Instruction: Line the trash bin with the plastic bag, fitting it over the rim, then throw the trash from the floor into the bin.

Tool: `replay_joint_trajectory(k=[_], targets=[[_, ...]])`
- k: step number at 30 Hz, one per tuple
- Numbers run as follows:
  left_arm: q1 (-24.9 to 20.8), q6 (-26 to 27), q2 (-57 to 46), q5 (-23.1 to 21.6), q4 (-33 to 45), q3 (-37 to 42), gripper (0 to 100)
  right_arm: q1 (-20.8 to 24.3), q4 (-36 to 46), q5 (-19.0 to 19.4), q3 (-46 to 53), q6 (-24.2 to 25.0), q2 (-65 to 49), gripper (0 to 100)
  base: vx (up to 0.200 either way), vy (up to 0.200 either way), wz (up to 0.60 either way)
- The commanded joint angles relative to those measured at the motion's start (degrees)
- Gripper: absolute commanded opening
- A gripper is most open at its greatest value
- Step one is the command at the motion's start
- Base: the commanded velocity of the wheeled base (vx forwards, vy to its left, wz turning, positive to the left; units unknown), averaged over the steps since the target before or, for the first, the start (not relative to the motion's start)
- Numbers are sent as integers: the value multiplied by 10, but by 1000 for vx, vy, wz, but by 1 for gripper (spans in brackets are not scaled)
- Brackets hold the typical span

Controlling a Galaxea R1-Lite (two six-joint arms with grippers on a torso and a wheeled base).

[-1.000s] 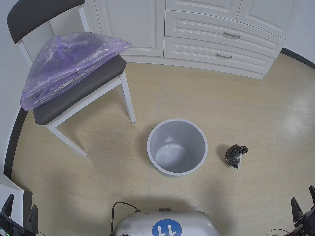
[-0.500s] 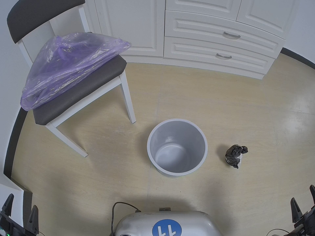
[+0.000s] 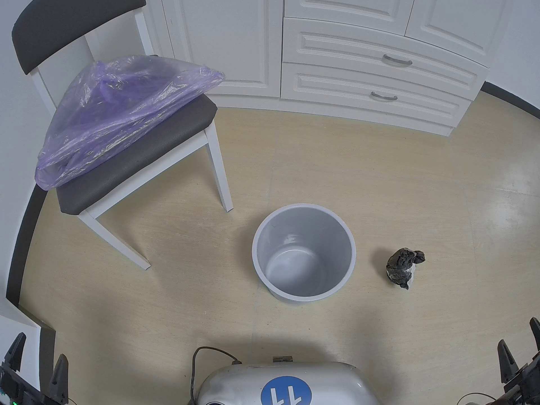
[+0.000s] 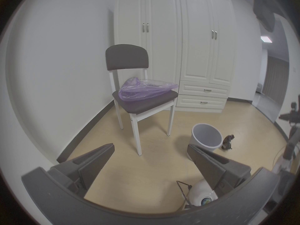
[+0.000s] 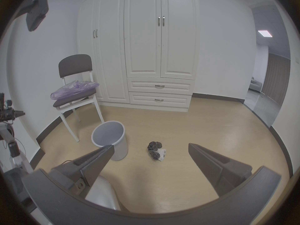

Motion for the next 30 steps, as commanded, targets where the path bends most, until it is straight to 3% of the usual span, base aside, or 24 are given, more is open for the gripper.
replay_joint_trajectory(k=[1,12,16,22,24,27,30], targets=[[0,-36,-9,26,0,10,100,1,-1,-11,10,22,-9,100,0,0,0],[1,-37,-9,34,-3,10,100,-1,-3,-20,10,20,-9,100,0,0,0],[1,26,-9,2,-20,10,100,-1,-5,6,10,-33,-9,100,0,0,0],[1,28,-9,-7,-26,10,100,-1,-9,5,10,-25,-9,100,0,0,0],[0,8,-9,0,-68,4,100,0,-28,-10,1,-8,-9,100,0,0,0],[0,-88,-9,8,-169,9,100,1,-57,-27,-52,60,-9,100,0,0,0],[0,-90,-9,7,-167,10,100,0,-32,-31,-63,53,-9,100,0,0,0]])
